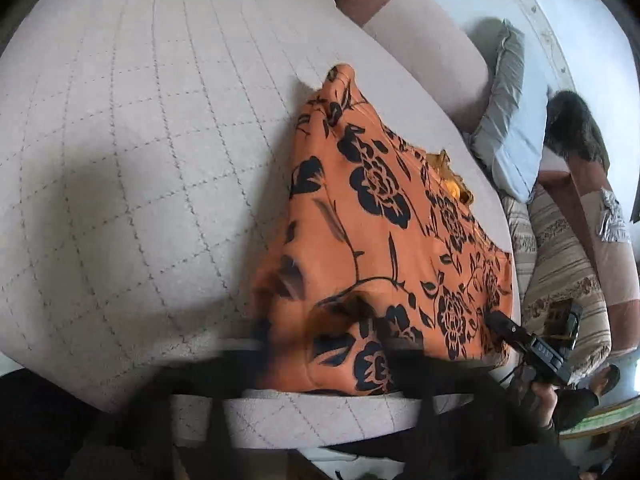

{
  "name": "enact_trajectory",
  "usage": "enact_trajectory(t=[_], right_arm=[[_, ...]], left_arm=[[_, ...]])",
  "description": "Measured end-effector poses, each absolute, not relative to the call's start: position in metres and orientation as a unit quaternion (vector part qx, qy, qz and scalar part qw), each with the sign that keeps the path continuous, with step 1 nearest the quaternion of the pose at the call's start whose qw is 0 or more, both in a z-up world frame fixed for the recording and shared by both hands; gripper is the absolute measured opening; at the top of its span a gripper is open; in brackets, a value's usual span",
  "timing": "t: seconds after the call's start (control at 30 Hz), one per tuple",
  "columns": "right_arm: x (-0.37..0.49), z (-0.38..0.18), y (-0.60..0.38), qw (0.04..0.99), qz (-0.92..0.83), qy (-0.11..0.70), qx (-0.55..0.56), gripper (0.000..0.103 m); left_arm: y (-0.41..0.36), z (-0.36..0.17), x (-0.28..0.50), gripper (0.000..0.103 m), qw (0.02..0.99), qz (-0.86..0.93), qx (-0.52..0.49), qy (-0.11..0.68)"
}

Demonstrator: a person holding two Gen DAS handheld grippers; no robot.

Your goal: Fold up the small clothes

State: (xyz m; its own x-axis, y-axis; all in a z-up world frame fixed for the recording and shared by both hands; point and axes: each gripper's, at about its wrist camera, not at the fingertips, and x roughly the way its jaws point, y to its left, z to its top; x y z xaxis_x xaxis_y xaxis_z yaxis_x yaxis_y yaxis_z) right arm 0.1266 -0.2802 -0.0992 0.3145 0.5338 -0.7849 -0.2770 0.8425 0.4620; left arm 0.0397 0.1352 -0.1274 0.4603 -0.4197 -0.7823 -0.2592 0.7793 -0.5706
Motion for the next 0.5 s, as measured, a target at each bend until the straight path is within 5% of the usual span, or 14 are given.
enact_trajectory(t=[0.17, 0.3, 0.4, 0.5], right_arm=[[0.127, -0.101, -0.281, 0.797, 0.257, 0.531, 0.129, 0.065], [0.128, -0.101, -0.282, 0.797, 0.258, 0.532, 0.125, 0.065], [0.129, -0.101, -0.283, 0.793, 0.262, 0.536, 0.123, 0.065], [0.13, -0.101, -0.285, 0.791, 0.269, 0.536, 0.124, 0.065]], left_arm=[[0.092, -0.076, 0.024, 0.007, 0.872, -0.028, -0.17, 0.457], [0.11, -0.132, 0.032, 0.009, 0.822, 0.025, -0.202, 0.532], [0.118, -0.117, 0.03, 0.013, 0.831, -0.002, -0.227, 0.508], [0.124, -0.091, 0.033, 0.055, 0.852, -0.02, -0.225, 0.473]])
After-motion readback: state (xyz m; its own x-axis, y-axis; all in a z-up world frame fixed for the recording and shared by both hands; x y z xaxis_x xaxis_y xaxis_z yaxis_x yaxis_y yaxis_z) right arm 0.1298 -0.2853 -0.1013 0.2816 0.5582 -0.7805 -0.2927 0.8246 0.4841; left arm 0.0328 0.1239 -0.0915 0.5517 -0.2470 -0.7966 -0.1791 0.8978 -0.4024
